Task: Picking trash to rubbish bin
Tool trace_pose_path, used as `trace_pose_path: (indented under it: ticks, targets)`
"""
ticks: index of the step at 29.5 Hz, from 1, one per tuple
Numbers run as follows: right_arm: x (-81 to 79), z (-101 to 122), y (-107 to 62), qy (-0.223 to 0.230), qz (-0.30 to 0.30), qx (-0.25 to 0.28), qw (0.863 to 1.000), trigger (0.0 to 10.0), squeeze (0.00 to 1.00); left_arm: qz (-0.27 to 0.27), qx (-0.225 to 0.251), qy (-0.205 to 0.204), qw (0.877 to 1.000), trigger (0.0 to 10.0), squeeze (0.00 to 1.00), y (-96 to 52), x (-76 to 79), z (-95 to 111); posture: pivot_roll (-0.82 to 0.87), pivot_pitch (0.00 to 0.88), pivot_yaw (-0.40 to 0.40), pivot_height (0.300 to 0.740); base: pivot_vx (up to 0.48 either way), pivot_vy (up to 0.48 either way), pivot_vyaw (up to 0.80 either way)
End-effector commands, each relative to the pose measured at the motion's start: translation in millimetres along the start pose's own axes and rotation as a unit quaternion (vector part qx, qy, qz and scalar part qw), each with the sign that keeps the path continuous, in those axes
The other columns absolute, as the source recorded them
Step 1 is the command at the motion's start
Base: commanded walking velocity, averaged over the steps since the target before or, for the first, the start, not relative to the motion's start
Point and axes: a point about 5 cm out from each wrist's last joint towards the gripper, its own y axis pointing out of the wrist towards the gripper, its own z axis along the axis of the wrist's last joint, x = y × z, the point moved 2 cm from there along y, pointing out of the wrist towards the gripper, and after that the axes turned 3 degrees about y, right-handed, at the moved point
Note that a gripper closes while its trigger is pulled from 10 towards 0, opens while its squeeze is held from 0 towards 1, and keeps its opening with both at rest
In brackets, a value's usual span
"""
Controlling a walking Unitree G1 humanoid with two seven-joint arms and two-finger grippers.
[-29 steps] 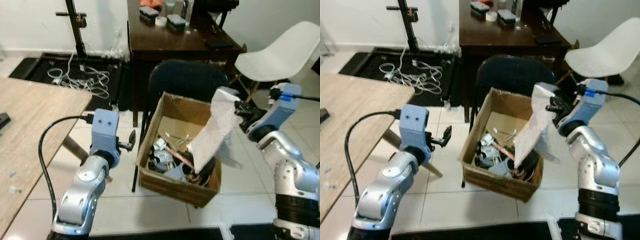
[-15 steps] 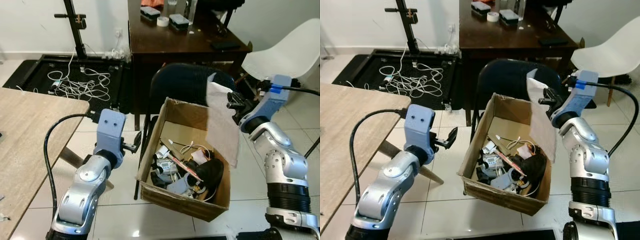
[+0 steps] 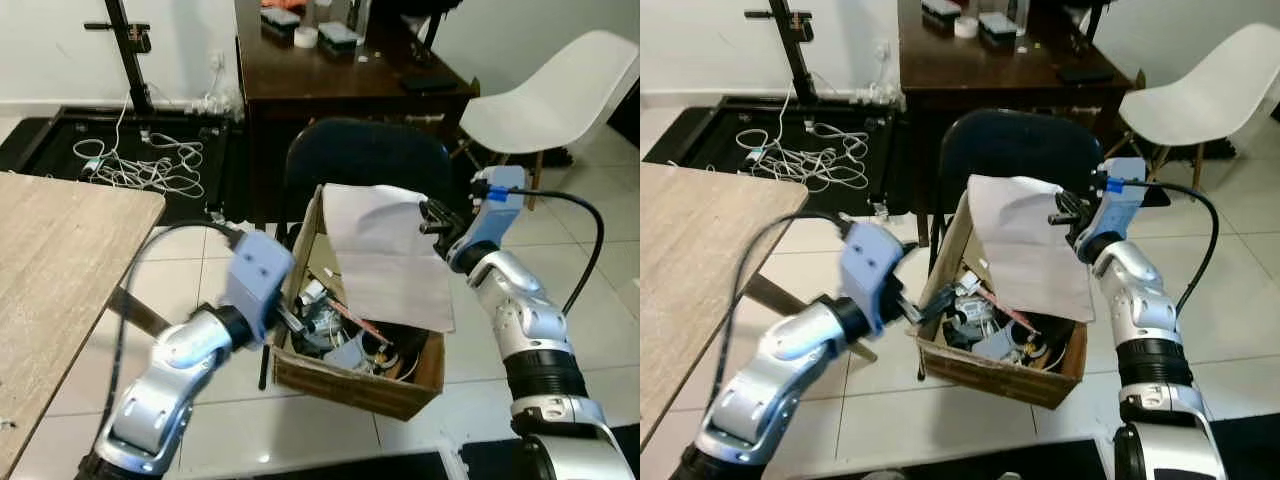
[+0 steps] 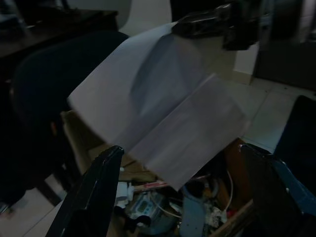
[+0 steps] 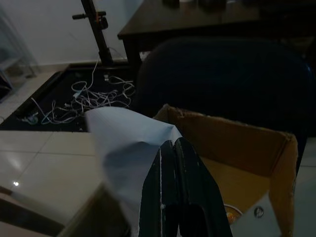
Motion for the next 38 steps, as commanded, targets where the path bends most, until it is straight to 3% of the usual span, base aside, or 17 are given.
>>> trace_pose_path:
  ticks: [1,12,16,21,22,23,28,29,30,32,36,38]
  targets:
    - [0.3,-0.8,2.7,-0.011,0.003,0.002,1.000,10.0,0.00,-0.019,0.007,0.016,1.000,10.0,0.00,2.1,3.0,3.4,0.20,0.196,-0.030,0.740,0.000,0.000,0.00]
    - [-3.4,-19.7,10.4,-0.029,0.031,-0.026,0.999,10.0,0.00,-0.053,0.018,0.024,0.998,10.0,0.00,6.4,4.1,9.4,0.22,0.258,-0.024,0.740,0.000,0.000,0.00]
    - [-4.7,-33.8,9.5,-0.057,0.033,-0.052,0.996,10.0,0.00,-0.081,0.015,0.024,0.996,10.0,0.00,4.3,12.7,9.0,0.22,0.268,-0.024,0.740,0.000,0.000,0.00]
    - [-5.2,-42.0,9.0,-0.061,0.035,-0.066,0.995,10.0,0.00,-0.087,0.010,0.024,0.996,10.0,0.00,4.0,16.5,6.7,0.22,0.270,-0.020,0.740,0.000,0.000,0.00]
    - [-5.0,-42.6,9.4,-0.053,0.036,-0.068,0.996,10.0,0.11,-0.089,0.009,0.025,0.996,10.0,0.00,4.2,16.9,6.3,0.22,0.270,-0.020,0.740,0.000,0.000,0.00]
    - [-4.0,-41.8,10.0,-0.046,0.036,-0.066,0.996,10.0,1.00,-0.091,0.009,0.026,0.995,10.0,0.00,4.3,17.1,6.0,0.22,0.270,-0.020,0.740,0.000,0.000,0.00]
    - [0.4,-38.6,11.4,-0.063,0.014,-0.062,0.996,10.0,1.00,-0.090,0.007,0.028,0.995,10.0,0.00,4.3,16.4,4.6,0.22,0.263,-0.022,0.740,0.000,0.000,0.00]
    - [0.7,-35.7,12.1,-0.069,0.010,-0.054,0.996,10.0,0.66,-0.081,0.006,0.030,0.996,10.0,0.00,4.2,14.0,4.0,0.22,0.258,-0.024,0.740,0.000,0.000,0.00]
    - [1.2,-28.9,13.2,-0.065,0.005,-0.036,0.997,10.0,0.00,-0.060,0.006,0.026,0.998,10.0,0.00,3.7,8.8,3.8,0.21,0.238,-0.030,0.740,0.000,0.000,0.00]
    - [2.0,-21.3,14.1,-0.061,0.001,-0.015,0.998,10.0,0.00,-0.036,0.009,0.020,0.999,10.0,0.00,3.2,2.7,4.0,0.21,0.221,-0.033,0.740,0.000,0.000,0.00]
    - [9.4,20.5,13.2,-0.035,-0.033,0.086,0.995,10.0,0.00,0.080,0.051,-0.081,0.992,10.0,0.00,-6.2,-29.1,13.6,0.21,0.191,-0.047,0.740,0.000,0.000,0.00]
    - [8.8,26.9,12.8,-0.024,-0.036,0.103,0.994,10.0,0.00,0.095,0.054,-0.093,0.990,10.0,0.00,-8.8,-33.1,13.3,0.21,0.178,-0.051,0.740,0.000,0.000,0.00]
